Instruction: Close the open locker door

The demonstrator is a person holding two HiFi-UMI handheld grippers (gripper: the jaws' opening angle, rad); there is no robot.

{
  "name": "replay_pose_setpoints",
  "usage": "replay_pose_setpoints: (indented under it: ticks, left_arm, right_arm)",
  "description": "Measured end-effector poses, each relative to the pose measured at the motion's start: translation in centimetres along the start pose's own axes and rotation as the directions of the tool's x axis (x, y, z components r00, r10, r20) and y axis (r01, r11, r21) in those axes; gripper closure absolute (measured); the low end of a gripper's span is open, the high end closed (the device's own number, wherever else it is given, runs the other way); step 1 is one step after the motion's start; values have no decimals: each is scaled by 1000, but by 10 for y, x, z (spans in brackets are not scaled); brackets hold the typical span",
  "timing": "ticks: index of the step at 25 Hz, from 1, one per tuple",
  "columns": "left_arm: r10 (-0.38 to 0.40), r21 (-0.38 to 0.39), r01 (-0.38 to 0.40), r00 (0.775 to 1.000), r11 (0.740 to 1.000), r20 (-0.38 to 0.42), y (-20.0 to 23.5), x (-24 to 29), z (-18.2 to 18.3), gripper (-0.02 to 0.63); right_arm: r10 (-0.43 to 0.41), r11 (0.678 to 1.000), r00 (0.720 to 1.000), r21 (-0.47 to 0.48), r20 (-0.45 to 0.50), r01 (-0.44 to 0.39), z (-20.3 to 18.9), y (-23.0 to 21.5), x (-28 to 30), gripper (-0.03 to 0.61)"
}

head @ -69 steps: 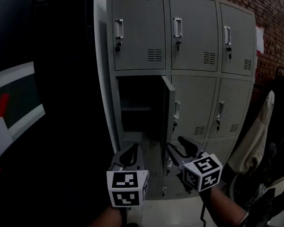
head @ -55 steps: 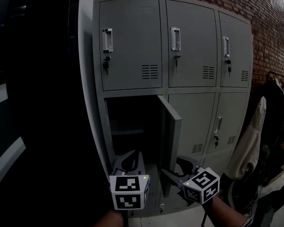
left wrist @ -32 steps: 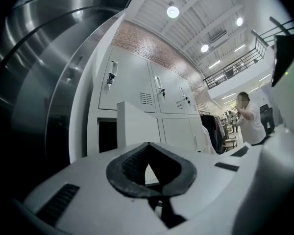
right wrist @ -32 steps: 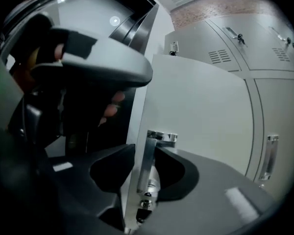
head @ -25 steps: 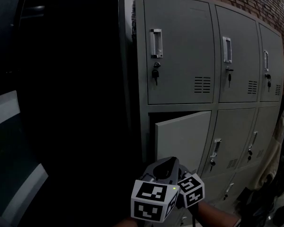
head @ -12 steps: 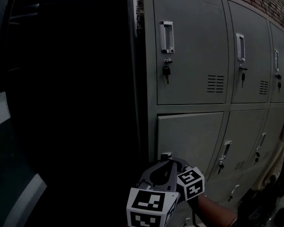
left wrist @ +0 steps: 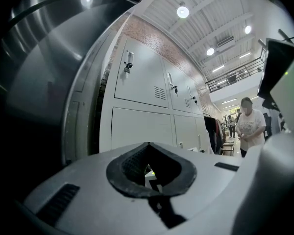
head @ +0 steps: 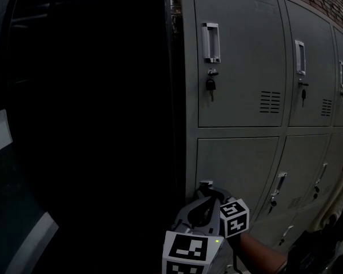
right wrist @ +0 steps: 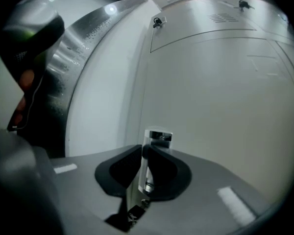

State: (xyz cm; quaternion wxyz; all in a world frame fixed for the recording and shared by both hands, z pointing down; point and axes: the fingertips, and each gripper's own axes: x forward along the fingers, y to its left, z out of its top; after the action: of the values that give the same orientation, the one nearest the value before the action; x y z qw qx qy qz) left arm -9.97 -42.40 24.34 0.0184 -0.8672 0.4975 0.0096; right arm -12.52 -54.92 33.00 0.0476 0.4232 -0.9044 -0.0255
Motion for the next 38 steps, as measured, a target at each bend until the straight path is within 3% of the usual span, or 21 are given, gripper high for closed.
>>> replay_pose_setpoints:
  ticks: [8,11,15,27,32,38]
  left_arm:
    - [17,-31,-16,1000,999,3,2,3,-1,611]
    - [20,-39,-19,1000,999,5,1,2,-1,611]
    - [25,-39,-24,1000,999,17,-9,1,-1,611]
    - [78,-22,-78,997,997,22,-47,-13,-6,611]
    - [133,-40,-131,991,990,25,-63,-31,-13,611]
    - [187,-58,-186,982,981,10,-131,-76,-28,611]
  right_arm:
    - [48,996,998,68,26,-50,1,3,-1,541]
    - [74,995,996,67,40,-76,3,8,-9,516]
    - [56,997,995,49,81,-60,11,4,-42,485]
    - [54,997,994,43,92,-58,16,2,-128,491]
    - [46,999,989,9,142,-47,25,13,-188,502]
    - [17,1000,984,-11,175,-16,26,23,-301,526]
